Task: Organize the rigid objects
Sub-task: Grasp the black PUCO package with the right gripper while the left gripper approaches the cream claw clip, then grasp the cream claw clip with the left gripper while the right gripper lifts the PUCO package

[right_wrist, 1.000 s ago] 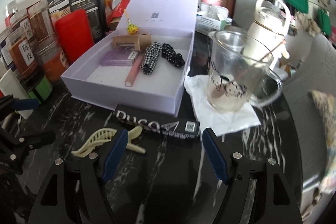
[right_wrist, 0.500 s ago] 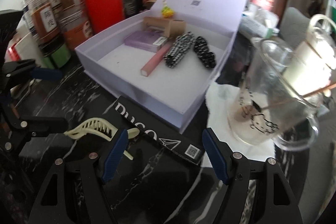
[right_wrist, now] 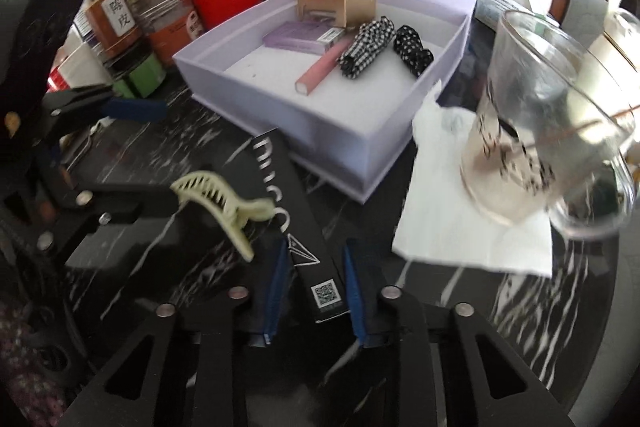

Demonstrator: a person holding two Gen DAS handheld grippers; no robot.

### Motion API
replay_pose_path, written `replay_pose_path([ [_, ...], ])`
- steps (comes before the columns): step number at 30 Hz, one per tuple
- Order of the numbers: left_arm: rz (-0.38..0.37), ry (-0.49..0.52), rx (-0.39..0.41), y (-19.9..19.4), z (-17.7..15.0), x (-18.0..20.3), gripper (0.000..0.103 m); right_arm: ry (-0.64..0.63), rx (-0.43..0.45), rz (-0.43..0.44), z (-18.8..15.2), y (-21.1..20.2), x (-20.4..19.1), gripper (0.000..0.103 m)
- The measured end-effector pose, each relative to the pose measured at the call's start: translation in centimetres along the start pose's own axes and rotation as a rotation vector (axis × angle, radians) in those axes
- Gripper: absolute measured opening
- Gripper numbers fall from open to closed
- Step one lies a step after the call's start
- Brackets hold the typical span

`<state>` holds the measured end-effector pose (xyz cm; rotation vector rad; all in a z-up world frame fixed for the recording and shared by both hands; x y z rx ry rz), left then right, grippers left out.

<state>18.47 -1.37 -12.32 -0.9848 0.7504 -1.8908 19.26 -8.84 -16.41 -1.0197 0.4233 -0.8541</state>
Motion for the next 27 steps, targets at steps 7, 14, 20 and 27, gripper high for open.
replay_pose_path([
  [7,-0.025,0.031,-0.038,2.0,-0.7,1.3,0.103,0.064,-0.012,-0.063,-3.2,-1.8,0.3,0.019],
  [14,0.033,0.109,-0.053,3.4,-1.1,2.1,0.103,0.136,-0.006,-0.097,-6.2,-4.0,1.1,0.019],
  [20,0.032,0.163,-0.080,4.9,-1.1,2.6,0.090,0.175,-0.003,-0.103,-7.7,-5.0,1.0,0.019],
  [27,0.047,0.204,-0.041,4.4,-1.1,3.2,0.046,0.204,0.004,-0.132,-8.1,-5.0,1.0,0.020],
])
Point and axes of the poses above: each gripper's, at about its wrist camera, not at the fingertips, and y roughly the way its jaws point, x to its right, z to its top, the point moved 6 cm from there along y, roughly the way its jaws point, and after that the axes turned 14 degrees about -z, right-handed, at the moved point
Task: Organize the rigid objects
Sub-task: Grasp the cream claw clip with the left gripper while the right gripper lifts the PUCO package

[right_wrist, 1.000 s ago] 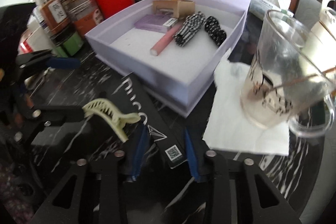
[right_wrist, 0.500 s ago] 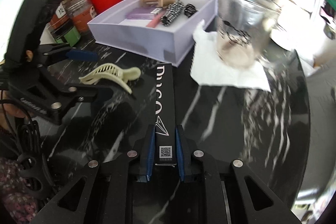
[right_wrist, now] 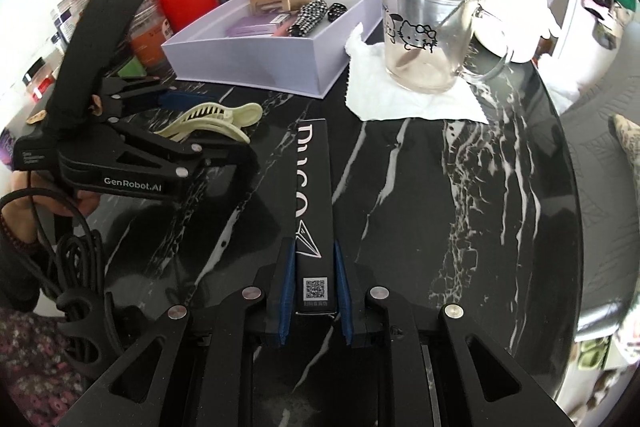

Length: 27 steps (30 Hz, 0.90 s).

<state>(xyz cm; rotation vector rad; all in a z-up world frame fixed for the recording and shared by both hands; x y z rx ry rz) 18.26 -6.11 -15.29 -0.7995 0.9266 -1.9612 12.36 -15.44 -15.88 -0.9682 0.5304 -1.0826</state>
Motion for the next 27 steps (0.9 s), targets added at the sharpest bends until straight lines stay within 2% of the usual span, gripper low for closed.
replay_pose_path([
  [1,0.001,-0.001,0.002,-0.2,-0.1,0.0,0.035,0.000,0.001,-0.005,0.0,0.0,0.0,0.020],
  [3,0.001,0.000,-0.002,-0.5,-0.3,0.0,0.026,0.000,0.005,-0.011,0.0,0.1,-0.2,0.023],
  [4,0.002,0.001,-0.003,-0.5,-0.4,0.0,0.024,0.001,0.006,-0.016,0.1,0.2,-0.2,0.029],
  [6,0.009,-0.004,-0.005,-0.7,-0.6,0.0,0.023,0.008,0.006,-0.028,0.2,0.5,-0.3,0.035],
  [19,0.030,-0.037,-0.002,-2.5,-2.2,-0.2,0.022,0.073,-0.004,-0.078,0.9,1.4,-0.1,0.035],
  [27,0.022,-0.037,-0.017,-2.3,-2.6,-0.5,0.022,0.078,-0.006,-0.111,0.9,1.5,-0.4,0.035],
])
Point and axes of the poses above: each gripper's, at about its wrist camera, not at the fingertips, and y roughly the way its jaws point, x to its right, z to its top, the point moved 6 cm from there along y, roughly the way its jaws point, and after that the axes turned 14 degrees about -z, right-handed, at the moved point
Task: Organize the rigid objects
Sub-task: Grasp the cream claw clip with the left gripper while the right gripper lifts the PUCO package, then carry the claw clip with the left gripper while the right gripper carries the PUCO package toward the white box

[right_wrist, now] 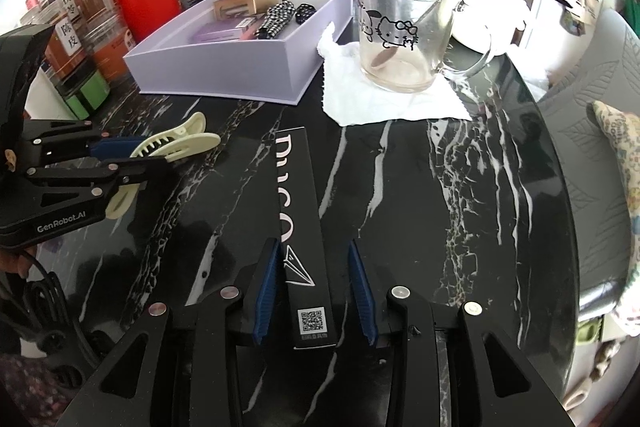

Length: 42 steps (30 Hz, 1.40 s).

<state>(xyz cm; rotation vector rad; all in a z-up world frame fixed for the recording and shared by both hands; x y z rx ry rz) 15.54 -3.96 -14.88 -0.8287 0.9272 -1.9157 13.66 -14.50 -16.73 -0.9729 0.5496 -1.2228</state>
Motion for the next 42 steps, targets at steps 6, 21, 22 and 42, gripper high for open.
replay_pose_path([
  [6,-0.011,0.006,0.012,0.3,0.4,0.1,0.022,0.014,0.002,-0.002,0.0,0.1,0.0,0.035],
  [21,-0.012,-0.035,0.045,-0.5,0.3,-0.2,0.021,0.044,0.043,-0.014,-0.1,-0.3,-0.1,0.018],
  [22,-0.010,-0.038,0.046,-0.7,0.3,-0.3,0.021,0.053,0.051,-0.012,-0.1,-0.5,0.0,0.018],
  [42,0.063,-0.099,0.143,-6.7,-2.3,-1.2,0.021,0.045,0.133,0.024,-0.3,-4.7,-3.0,0.018],
])
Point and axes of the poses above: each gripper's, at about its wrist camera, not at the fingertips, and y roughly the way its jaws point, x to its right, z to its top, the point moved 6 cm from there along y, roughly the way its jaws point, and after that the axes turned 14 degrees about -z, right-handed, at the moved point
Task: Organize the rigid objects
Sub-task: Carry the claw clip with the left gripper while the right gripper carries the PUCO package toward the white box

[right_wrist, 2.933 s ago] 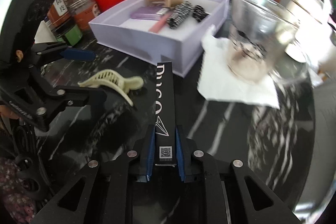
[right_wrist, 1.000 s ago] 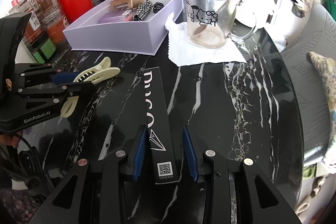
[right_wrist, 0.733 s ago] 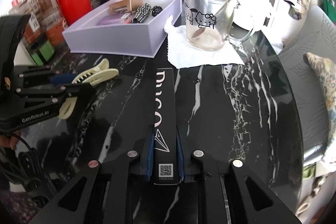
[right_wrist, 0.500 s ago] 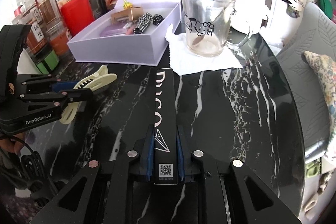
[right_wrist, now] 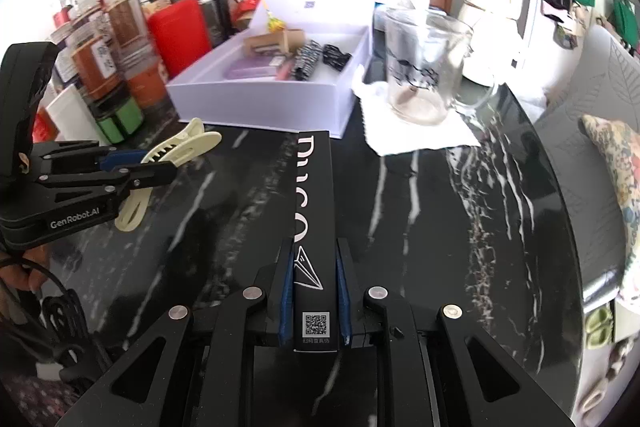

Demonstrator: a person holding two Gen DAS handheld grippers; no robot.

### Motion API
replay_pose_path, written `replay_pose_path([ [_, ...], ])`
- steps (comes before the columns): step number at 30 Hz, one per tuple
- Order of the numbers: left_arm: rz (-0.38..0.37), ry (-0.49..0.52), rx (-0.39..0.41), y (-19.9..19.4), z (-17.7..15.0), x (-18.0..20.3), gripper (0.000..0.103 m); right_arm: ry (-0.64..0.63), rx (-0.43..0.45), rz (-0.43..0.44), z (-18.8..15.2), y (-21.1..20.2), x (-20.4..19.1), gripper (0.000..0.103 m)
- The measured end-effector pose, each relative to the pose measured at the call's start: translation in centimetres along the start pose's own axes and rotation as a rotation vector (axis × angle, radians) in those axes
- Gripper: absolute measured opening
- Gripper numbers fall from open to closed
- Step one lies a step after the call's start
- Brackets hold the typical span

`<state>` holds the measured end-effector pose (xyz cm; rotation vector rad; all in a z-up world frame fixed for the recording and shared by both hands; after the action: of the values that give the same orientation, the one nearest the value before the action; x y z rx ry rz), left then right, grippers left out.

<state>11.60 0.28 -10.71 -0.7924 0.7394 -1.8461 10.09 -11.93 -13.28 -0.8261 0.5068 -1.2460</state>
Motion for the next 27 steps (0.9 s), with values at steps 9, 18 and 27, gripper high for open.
replay_pose_path([
  [9,0.050,-0.035,0.062,-4.0,-1.8,-1.2,0.021,-0.046,0.043,0.064,-0.1,-2.1,-3.6,0.018],
  [18,0.077,-0.048,0.111,-7.1,-2.7,-2.0,0.021,-0.074,0.069,0.113,-0.6,-3.4,-7.0,0.018],
  [27,0.055,-0.054,0.148,-8.5,-1.7,-2.8,0.021,-0.097,0.085,0.139,0.2,-4.2,-9.1,0.018],
])
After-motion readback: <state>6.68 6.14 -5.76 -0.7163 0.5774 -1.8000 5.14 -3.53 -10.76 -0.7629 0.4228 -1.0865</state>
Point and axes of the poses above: each gripper's, at about its wrist camera, not at the fingertips, and y roughly the way its jaws point, x to its right, z to its top, the point moved 6 cm from there along y, roughly the way its jaws point, and after that the axes turned 14 degrees about -z, right-handed, at the moved point
